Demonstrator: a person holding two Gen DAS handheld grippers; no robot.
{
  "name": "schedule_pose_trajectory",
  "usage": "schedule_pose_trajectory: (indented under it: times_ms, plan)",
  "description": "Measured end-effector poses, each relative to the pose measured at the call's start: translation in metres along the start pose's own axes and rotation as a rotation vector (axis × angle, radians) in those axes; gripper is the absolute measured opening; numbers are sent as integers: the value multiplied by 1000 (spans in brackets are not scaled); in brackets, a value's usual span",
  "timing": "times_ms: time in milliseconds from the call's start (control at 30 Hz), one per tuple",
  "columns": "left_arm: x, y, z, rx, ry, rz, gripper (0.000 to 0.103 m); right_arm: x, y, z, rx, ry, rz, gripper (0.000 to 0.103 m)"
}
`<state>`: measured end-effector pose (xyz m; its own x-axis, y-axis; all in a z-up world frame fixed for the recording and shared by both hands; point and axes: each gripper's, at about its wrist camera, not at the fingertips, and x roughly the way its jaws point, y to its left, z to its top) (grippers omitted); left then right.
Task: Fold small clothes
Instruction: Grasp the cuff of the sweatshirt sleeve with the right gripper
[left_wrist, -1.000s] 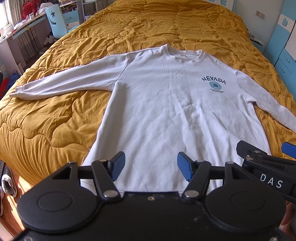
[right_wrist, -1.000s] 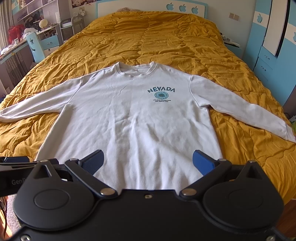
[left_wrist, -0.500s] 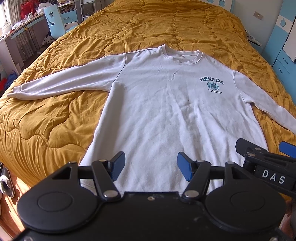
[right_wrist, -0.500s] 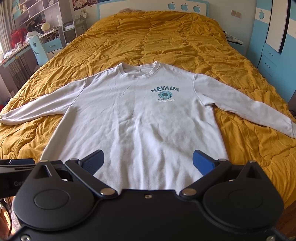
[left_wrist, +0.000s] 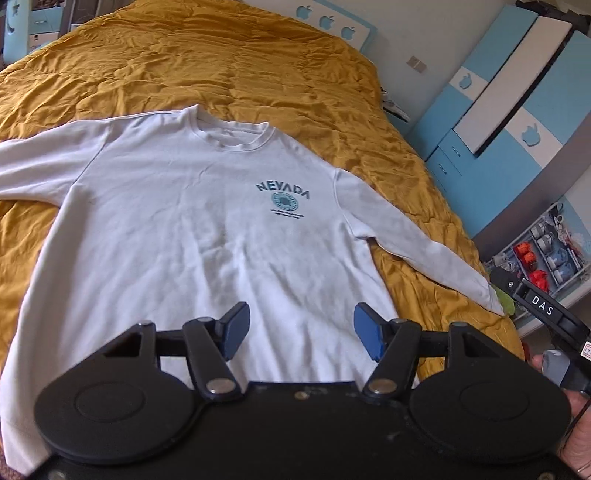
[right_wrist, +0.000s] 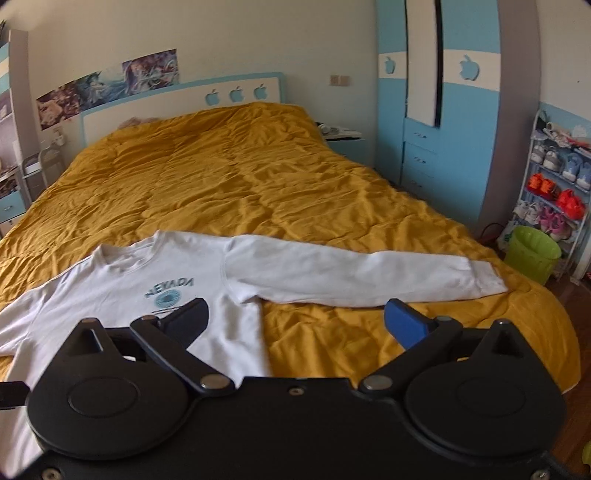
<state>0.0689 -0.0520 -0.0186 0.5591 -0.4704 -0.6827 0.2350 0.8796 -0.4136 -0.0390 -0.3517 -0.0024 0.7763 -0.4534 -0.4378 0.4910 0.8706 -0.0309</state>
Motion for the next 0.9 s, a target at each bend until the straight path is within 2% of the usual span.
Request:
schedule_pose_trajectory:
  times_ms: [67, 133, 300, 400, 433, 467, 533, 667, 733, 833, 900]
  plan:
    - [19, -17, 7, 51, -8, -31, 66, 13, -31, -2, -3, -74, -97, 102]
    - [49, -33, 15, 77, 5, -64, 66, 31, -66, -2, 29, -86, -157, 102]
    - [124, -59, 40, 100, 11, -139, 66, 81, -155, -11, 310, -55, -208, 101]
    - [172, -73, 54, 106, 21, -166, 66, 115, -187, -25, 440, -44, -269, 97]
    - [187, -76, 59, 107, 23, -175, 66, 127, -196, -28, 475, -28, -274, 93]
    - [201, -80, 64, 106, 24, -179, 66, 137, -205, -32, 515, -14, -270, 82]
    - [231, -87, 73, 92, 37, -190, 66, 154, -219, -39, 604, -2, -251, 75]
    - [276, -103, 87, 89, 26, -230, 66, 180, -237, -49, 730, -1, -228, 67]
    - [295, -112, 92, 99, 21, -238, 66, 188, -242, -50, 752, -15, -220, 67]
    - [319, -121, 94, 102, 54, -241, 66, 197, -248, -49, 774, -50, -210, 67]
    - [336, -126, 93, 96, 84, -237, 66, 205, -252, -46, 784, -51, -198, 63]
